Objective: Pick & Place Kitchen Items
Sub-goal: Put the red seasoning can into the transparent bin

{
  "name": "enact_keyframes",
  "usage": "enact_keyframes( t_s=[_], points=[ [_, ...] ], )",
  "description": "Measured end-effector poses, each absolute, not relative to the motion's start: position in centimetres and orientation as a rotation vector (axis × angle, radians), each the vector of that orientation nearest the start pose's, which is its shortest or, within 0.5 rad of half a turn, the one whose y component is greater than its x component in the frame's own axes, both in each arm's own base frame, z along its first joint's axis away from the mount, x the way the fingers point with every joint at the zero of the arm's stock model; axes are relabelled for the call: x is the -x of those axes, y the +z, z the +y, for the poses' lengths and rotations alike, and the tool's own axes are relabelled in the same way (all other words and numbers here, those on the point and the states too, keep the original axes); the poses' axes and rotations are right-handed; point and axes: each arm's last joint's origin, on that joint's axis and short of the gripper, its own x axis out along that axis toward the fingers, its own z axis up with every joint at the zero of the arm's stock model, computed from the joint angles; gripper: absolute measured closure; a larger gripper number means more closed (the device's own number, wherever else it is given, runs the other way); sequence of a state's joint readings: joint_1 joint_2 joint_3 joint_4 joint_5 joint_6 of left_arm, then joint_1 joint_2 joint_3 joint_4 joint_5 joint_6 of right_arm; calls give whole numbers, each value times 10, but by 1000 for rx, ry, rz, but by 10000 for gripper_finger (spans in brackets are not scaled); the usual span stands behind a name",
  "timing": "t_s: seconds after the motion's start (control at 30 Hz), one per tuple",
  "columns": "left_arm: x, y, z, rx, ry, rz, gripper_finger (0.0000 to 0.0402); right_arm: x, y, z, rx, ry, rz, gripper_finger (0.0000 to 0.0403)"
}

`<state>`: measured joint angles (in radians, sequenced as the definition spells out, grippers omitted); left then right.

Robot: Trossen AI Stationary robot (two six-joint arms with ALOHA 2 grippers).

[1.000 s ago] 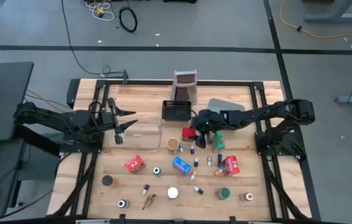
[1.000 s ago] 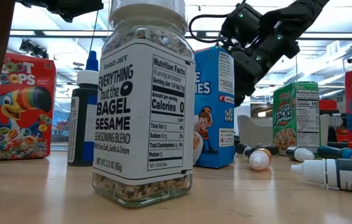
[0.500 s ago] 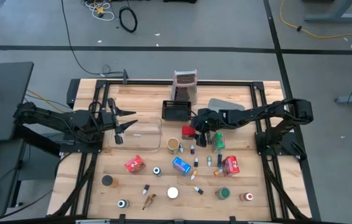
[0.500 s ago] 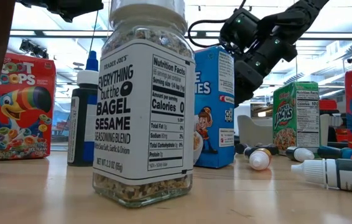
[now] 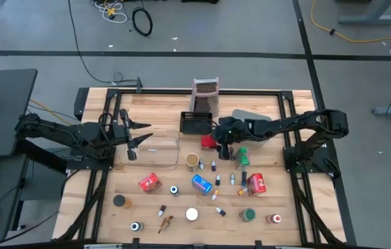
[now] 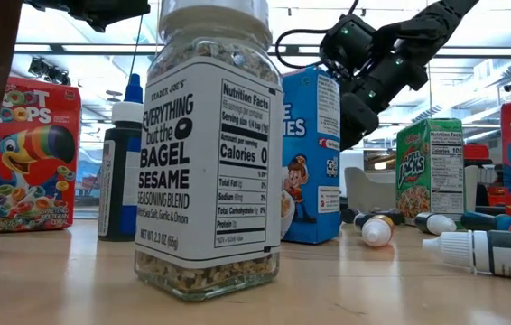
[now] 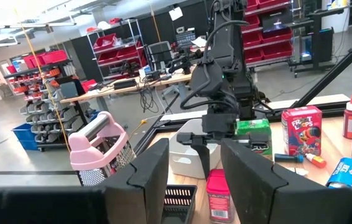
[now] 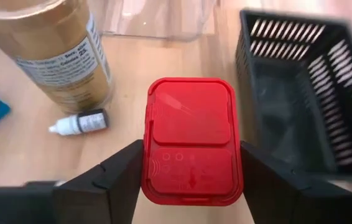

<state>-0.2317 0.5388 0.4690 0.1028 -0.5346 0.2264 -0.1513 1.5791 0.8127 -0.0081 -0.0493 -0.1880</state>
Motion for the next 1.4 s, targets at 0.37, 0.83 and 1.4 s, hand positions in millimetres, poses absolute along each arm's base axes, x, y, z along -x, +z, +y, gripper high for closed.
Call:
enact_keyframes(
  t_s=[0.37, 0.83, 1.4],
  points=[
    [-139, 281, -18, -323, 301, 46, 245, -309, 212, -47, 218, -57, 511, 163],
    [-198, 273, -15, -317, 362, 134, 153, -313, 244, -44, 122, 71, 224, 159],
    [-310, 290, 4, -188, 235, 533, 129, -310, 235, -43, 79, 65, 329, 158]
  ],
)
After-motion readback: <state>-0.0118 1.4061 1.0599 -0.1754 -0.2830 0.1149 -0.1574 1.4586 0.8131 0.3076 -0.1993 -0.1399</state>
